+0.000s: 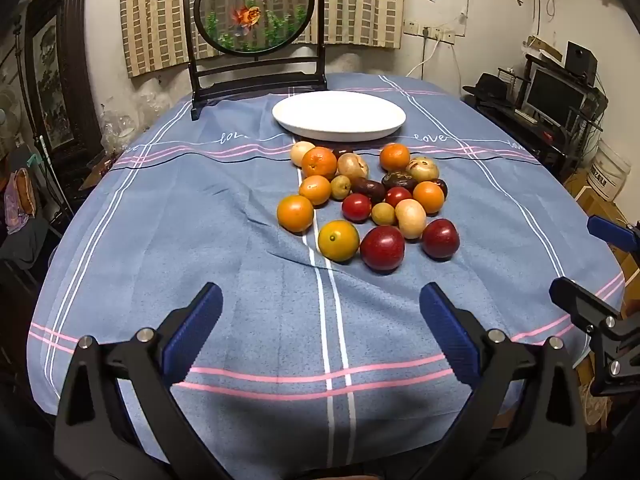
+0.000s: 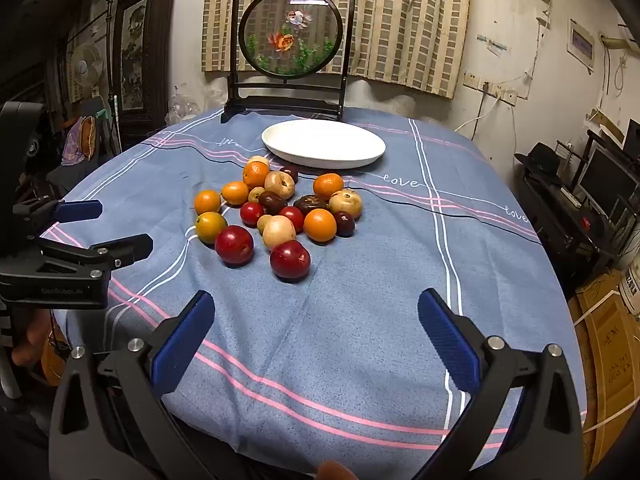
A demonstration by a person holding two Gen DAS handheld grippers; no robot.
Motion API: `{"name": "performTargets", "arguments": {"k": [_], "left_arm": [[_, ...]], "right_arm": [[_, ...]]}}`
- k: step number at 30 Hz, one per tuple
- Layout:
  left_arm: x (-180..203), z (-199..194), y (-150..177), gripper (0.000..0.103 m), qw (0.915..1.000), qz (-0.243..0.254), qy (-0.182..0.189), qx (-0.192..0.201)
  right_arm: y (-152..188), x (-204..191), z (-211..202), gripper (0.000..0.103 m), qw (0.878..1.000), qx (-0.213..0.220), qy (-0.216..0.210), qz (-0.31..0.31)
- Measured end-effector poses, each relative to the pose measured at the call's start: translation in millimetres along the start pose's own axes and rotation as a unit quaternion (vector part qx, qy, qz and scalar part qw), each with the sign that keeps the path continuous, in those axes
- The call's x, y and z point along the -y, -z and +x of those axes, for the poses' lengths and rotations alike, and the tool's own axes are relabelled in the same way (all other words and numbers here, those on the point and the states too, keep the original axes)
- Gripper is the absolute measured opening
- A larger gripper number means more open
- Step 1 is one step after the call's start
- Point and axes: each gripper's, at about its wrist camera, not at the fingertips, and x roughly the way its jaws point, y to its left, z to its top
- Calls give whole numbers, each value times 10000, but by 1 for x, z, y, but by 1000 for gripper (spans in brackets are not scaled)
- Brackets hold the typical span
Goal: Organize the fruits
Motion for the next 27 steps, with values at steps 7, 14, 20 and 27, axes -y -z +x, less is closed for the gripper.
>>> {"name": "performTargets", "arguments": {"k": [7, 14, 20, 27], "left_arm": [[1, -1, 0, 101, 10000, -11, -27, 61], [3, 0, -1, 101, 10000, 19, -63, 73], [0, 1, 0, 101, 10000, -3, -4, 65], [0, 2, -1, 101, 10000, 25, 30, 54]], "right_arm": [[0, 1, 1, 102, 10000, -35, -52, -9], [0, 2, 1, 102, 10000, -27, -39, 20], [2, 4, 7, 102, 10000, -23, -17, 21], [-1, 3, 2, 102, 10000, -30, -31, 23]]}}
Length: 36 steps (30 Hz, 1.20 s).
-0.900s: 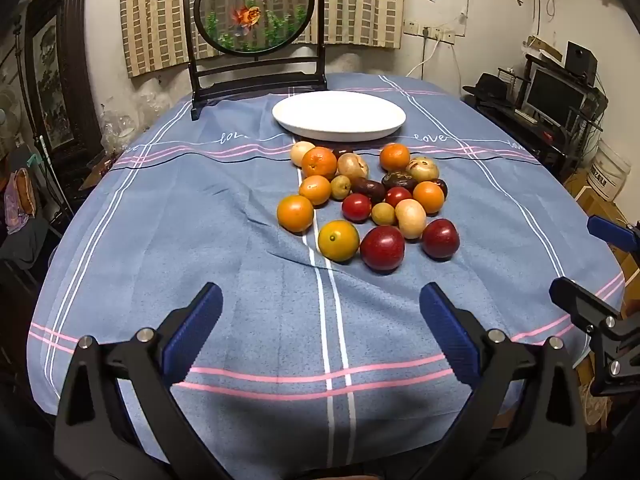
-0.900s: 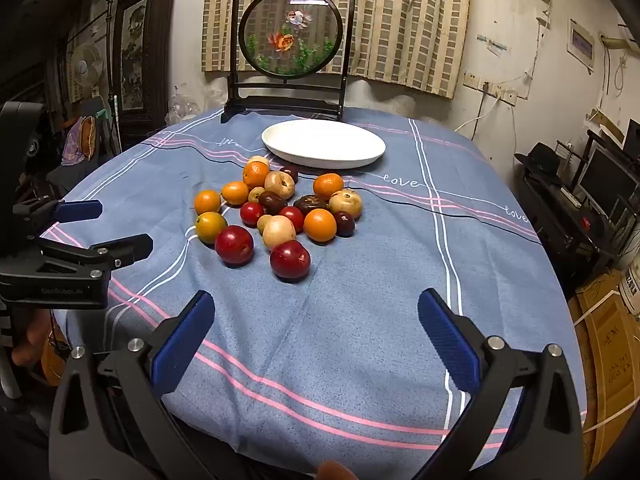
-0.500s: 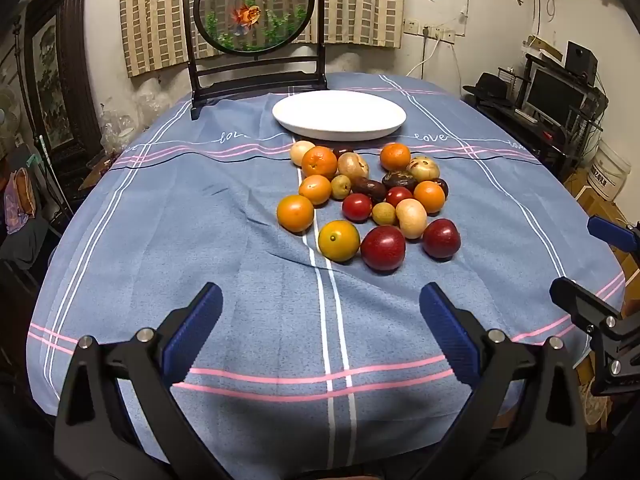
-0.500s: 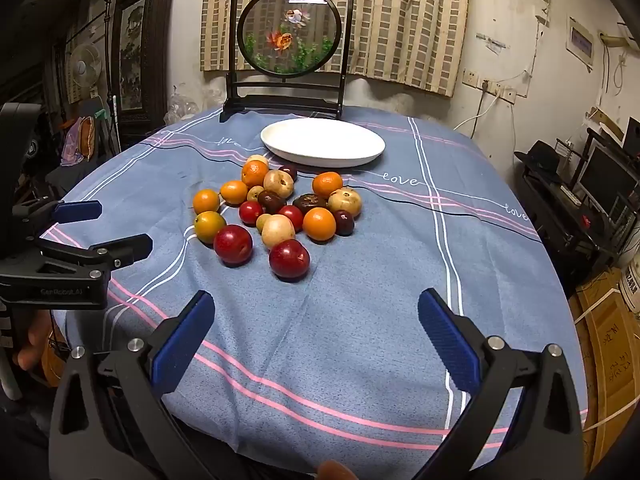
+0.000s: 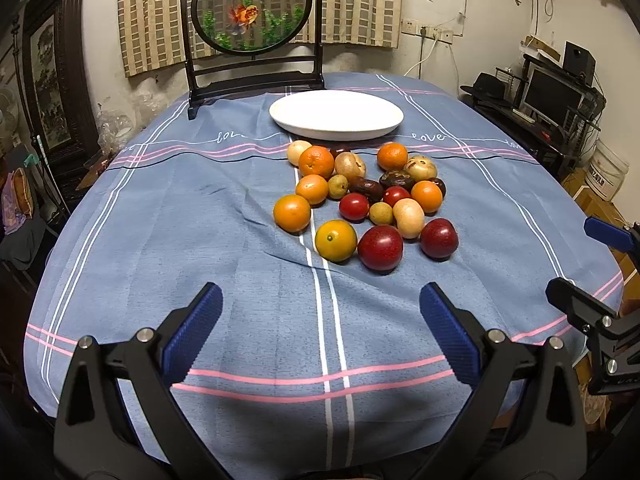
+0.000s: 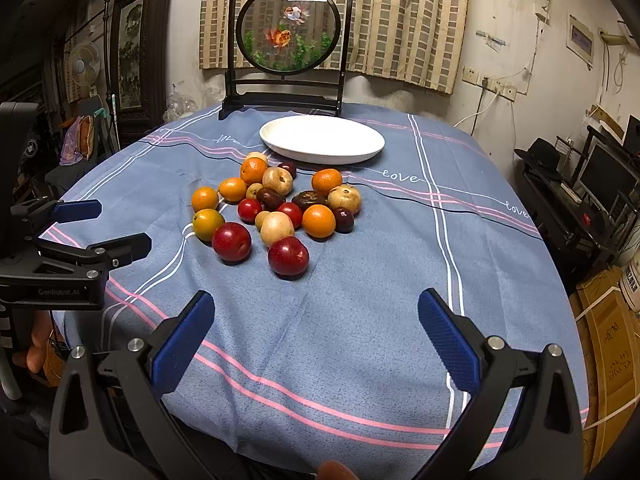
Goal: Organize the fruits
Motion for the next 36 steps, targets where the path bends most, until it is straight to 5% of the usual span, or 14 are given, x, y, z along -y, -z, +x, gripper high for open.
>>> {"name": "performTargets", "arguments": {"k": [36], "left_arm": [[-2, 8, 0, 101, 10000, -20, -47, -53]], "right_arm": [[-2, -1, 8, 102, 9999, -98, -15, 33]]}}
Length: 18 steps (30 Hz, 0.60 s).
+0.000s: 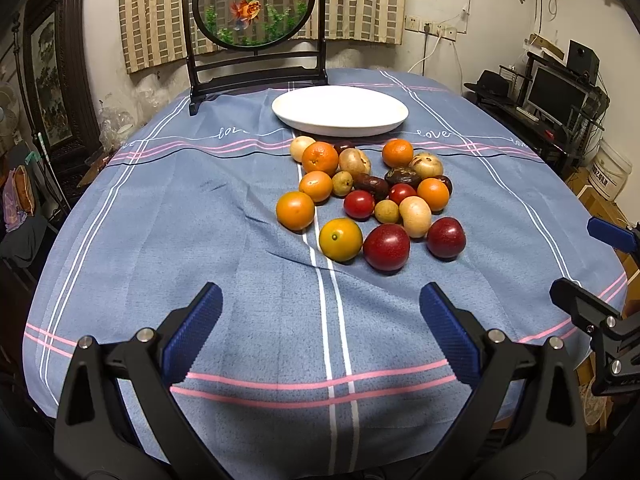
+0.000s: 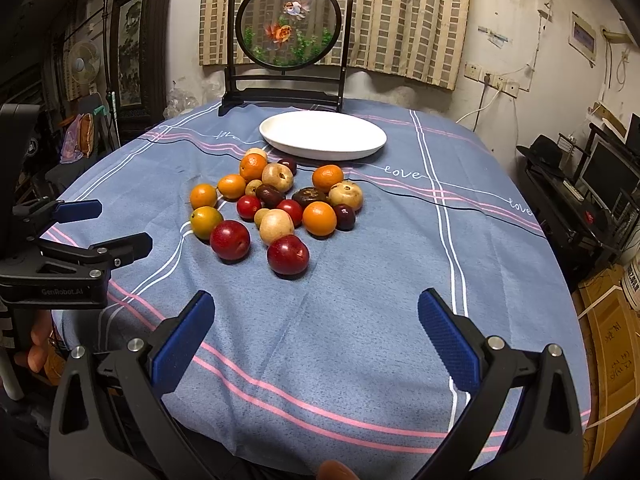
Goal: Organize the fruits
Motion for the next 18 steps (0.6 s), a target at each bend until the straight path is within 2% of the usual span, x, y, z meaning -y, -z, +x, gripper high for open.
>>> {"name": "performTargets", "arguments": {"k": [18], "left_arm": [[1, 5, -1, 101, 10000, 24, 18, -45]], "right_arm": [[-4, 1, 3, 102, 10000, -67, -36, -4]]}}
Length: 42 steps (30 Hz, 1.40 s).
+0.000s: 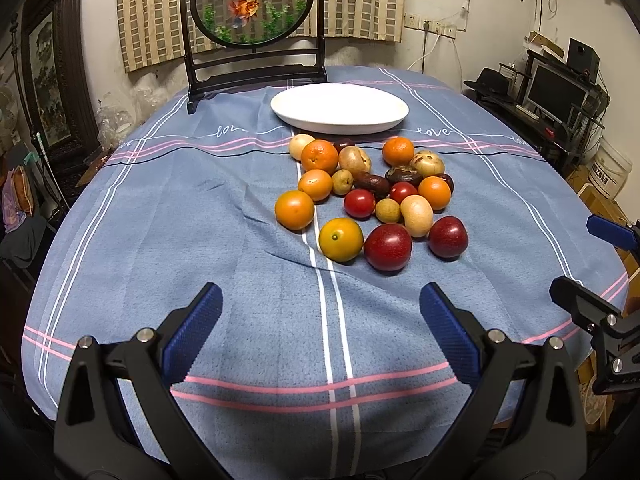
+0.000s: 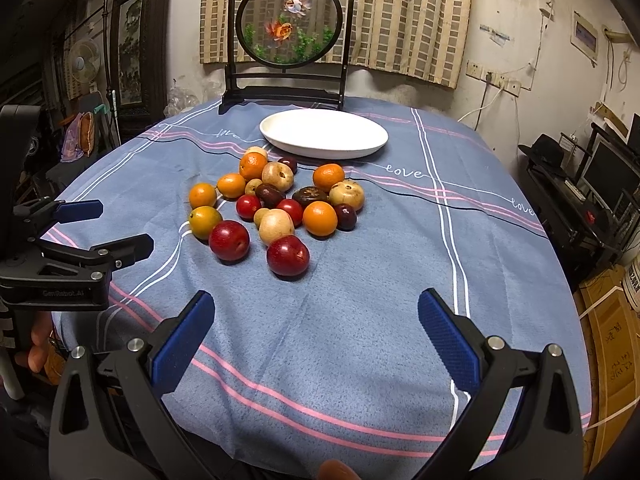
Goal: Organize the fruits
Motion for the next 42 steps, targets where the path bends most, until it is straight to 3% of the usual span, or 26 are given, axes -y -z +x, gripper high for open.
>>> {"name": "performTargets", "arguments": {"k": [11, 15, 20, 22, 25, 30, 36, 39, 42], "left_arm": [[-5, 10, -2, 101, 10000, -9, 86, -40], [-10, 19, -2, 101, 9997, -46, 198, -97], [-16, 36, -1, 100, 9991, -125, 309, -244], [-17, 43, -1, 100, 9988, -82, 395, -293], [-17, 48, -1, 99, 9981, 21, 551, -266], [-18, 48, -3, 99, 9967, 143, 780, -161], [-16, 45, -4, 99, 9955, 288, 903, -49], [-12, 46, -6, 92, 9948, 392, 941, -52], [-4, 49, -10, 70, 9925, 553, 1087, -111]], "right_arm": [[-5, 7, 13, 102, 9997, -13, -212, 85], [-5, 13, 27, 102, 9986, 4, -469, 263], [-8, 30, 52, 102, 9948, -359, -612, 729], [-12, 28, 64, 102, 9942, -516, -718, 619], [-15, 21, 75, 94, 9939, -600, -842, 393], [-23, 12, 103, 73, 9911, -887, -968, 205], [-25, 7, 124, 59, 9872, -1098, -1147, 132], [-25, 7, 128, 41, 9850, -1128, -1299, 159], [-23, 10, 122, 41, 9854, -1048, -1321, 242]]}}
